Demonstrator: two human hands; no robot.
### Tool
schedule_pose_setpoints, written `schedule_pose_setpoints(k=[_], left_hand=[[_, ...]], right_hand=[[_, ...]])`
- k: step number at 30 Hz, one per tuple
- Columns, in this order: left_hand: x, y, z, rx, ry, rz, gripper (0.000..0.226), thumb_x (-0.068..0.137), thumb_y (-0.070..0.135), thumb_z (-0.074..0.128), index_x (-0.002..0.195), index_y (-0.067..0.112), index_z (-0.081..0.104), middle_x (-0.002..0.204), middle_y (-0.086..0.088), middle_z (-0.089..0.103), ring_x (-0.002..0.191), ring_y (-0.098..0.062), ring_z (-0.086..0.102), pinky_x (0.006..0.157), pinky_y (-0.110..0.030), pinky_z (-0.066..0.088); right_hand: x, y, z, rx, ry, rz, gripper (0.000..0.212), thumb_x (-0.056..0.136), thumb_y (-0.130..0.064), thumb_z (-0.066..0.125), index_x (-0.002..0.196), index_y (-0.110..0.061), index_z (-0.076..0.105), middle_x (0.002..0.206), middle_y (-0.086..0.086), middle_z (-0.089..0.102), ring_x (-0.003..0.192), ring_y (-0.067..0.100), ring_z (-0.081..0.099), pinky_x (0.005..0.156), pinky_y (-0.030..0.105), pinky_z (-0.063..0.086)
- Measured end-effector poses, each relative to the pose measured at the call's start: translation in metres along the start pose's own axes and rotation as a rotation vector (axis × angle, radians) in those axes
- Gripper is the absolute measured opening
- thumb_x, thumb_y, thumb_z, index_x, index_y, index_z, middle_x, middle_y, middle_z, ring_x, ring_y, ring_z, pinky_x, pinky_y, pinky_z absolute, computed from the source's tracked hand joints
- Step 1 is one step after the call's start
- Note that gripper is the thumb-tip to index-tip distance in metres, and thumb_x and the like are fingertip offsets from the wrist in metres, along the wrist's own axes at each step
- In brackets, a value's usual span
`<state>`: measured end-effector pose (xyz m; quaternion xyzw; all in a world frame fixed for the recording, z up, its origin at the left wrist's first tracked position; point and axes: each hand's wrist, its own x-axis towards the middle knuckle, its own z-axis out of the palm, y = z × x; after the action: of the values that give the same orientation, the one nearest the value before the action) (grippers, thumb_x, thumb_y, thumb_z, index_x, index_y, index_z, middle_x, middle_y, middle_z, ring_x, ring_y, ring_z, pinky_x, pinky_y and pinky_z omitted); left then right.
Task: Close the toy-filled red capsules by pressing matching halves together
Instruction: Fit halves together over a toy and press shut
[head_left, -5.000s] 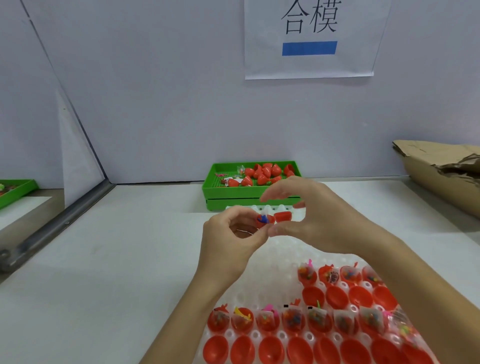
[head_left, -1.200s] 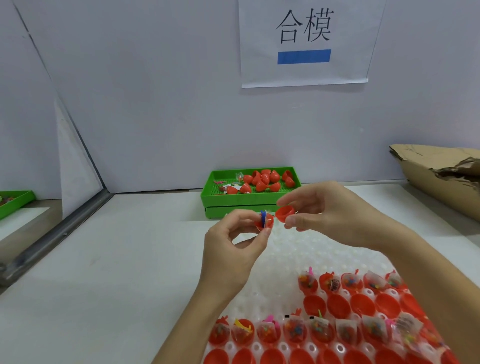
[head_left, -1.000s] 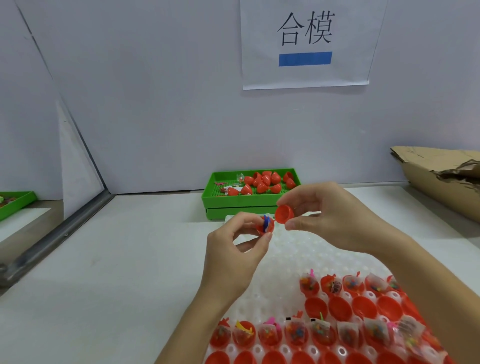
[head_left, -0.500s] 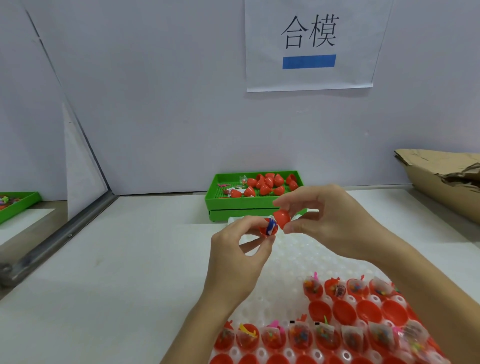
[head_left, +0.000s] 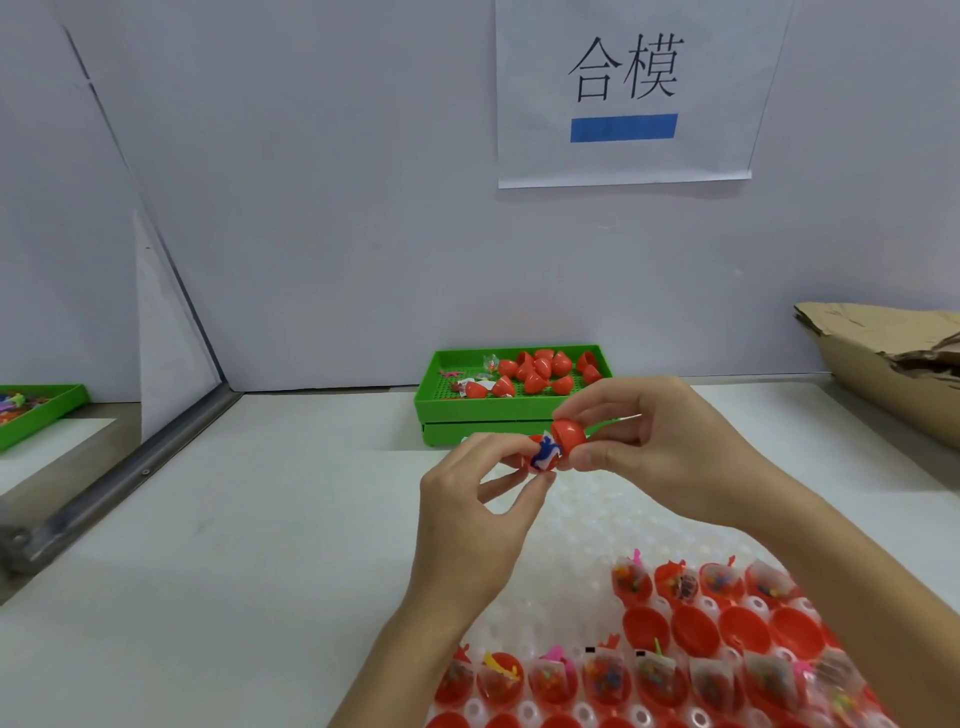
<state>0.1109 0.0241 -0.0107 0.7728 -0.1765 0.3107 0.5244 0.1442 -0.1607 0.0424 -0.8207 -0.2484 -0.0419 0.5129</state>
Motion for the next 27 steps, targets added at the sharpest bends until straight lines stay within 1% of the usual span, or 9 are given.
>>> schedule_pose_setpoints(k=[3,6,11,14,18,20,22,25,27], left_hand=[[-0.0004,0.0020,0.0002,-0.027,-0.006,-0.018,0.019,0.081,0.011,0.080,0.096,0.020,0.074,0.091,0.011,0.069,0.092,-0.011,0.067,0.077,-0.014,0.056],[-0.0004,0.0030,0.0013,-0.023,0.009,-0.028,0.016,0.082,0.008,0.078,0.094,0.018,0.073,0.089,0.009,0.069,0.090,-0.011,0.066,0.075,-0.012,0.055],[-0.0009,0.0034,0.0020,-0.017,0.005,-0.035,0.016,0.084,0.003,0.076,0.094,0.016,0.073,0.089,0.006,0.069,0.089,-0.011,0.066,0.075,-0.011,0.054],[-0.0011,0.0035,0.0023,-0.005,0.006,-0.030,0.018,0.084,0.002,0.074,0.094,0.017,0.074,0.090,0.007,0.069,0.090,-0.010,0.065,0.075,-0.011,0.054],[-0.0001,0.0030,0.0030,0.020,0.016,-0.010,0.016,0.084,0.002,0.074,0.095,0.013,0.074,0.100,0.006,0.067,0.099,-0.005,0.064,0.077,-0.013,0.055],[-0.0002,0.0034,0.0035,0.047,0.014,-0.004,0.014,0.085,0.003,0.074,0.094,0.013,0.074,0.106,0.010,0.066,0.104,0.001,0.062,0.078,-0.010,0.054],[-0.0006,0.0036,0.0036,0.052,-0.003,-0.017,0.013,0.086,0.004,0.073,0.092,0.015,0.072,0.110,0.013,0.067,0.106,0.003,0.062,0.080,-0.009,0.053],[-0.0014,0.0028,0.0034,0.048,-0.035,-0.035,0.010,0.088,0.004,0.071,0.088,0.014,0.070,0.110,0.011,0.071,0.105,0.000,0.064,0.082,-0.013,0.054],[-0.0010,0.0026,0.0031,0.051,-0.049,-0.044,0.011,0.088,0.002,0.070,0.086,0.012,0.068,0.107,0.009,0.072,0.103,-0.002,0.065,0.081,-0.012,0.053]], right_hand=[[0.0001,-0.0012,-0.0012,0.002,-0.004,0.001,0.028,0.080,-0.009,0.081,0.097,-0.030,0.073,0.093,-0.009,0.077,0.083,0.010,0.075,0.080,0.027,0.061],[-0.0004,-0.0026,-0.0005,0.007,-0.009,0.010,0.027,0.080,-0.010,0.081,0.098,-0.028,0.074,0.093,-0.008,0.077,0.084,0.009,0.075,0.082,0.026,0.061],[-0.0015,-0.0048,0.0010,0.001,-0.002,0.020,0.027,0.079,-0.011,0.081,0.098,-0.028,0.073,0.095,-0.006,0.076,0.085,0.009,0.075,0.084,0.031,0.061],[-0.0019,-0.0056,0.0018,0.005,-0.004,0.027,0.026,0.079,-0.010,0.081,0.100,-0.025,0.073,0.095,-0.005,0.077,0.085,0.010,0.075,0.086,0.034,0.061],[-0.0017,-0.0054,0.0031,0.013,-0.009,0.025,0.026,0.080,-0.006,0.080,0.100,-0.021,0.073,0.094,-0.004,0.077,0.084,0.011,0.076,0.086,0.035,0.061],[-0.0015,-0.0050,0.0037,0.010,-0.011,0.026,0.026,0.080,-0.005,0.080,0.100,-0.020,0.073,0.094,-0.004,0.077,0.084,0.011,0.076,0.086,0.034,0.061],[-0.0013,-0.0046,0.0039,0.008,-0.014,0.028,0.026,0.080,-0.004,0.080,0.101,-0.018,0.073,0.093,-0.004,0.077,0.084,0.011,0.076,0.086,0.034,0.061],[-0.0013,-0.0039,0.0045,-0.006,-0.021,0.030,0.025,0.081,-0.004,0.079,0.102,-0.017,0.073,0.093,-0.005,0.077,0.084,0.012,0.076,0.086,0.035,0.061],[-0.0014,-0.0030,0.0052,-0.005,-0.024,0.037,0.024,0.082,-0.002,0.078,0.102,-0.016,0.073,0.093,-0.004,0.077,0.083,0.012,0.076,0.086,0.036,0.061]])
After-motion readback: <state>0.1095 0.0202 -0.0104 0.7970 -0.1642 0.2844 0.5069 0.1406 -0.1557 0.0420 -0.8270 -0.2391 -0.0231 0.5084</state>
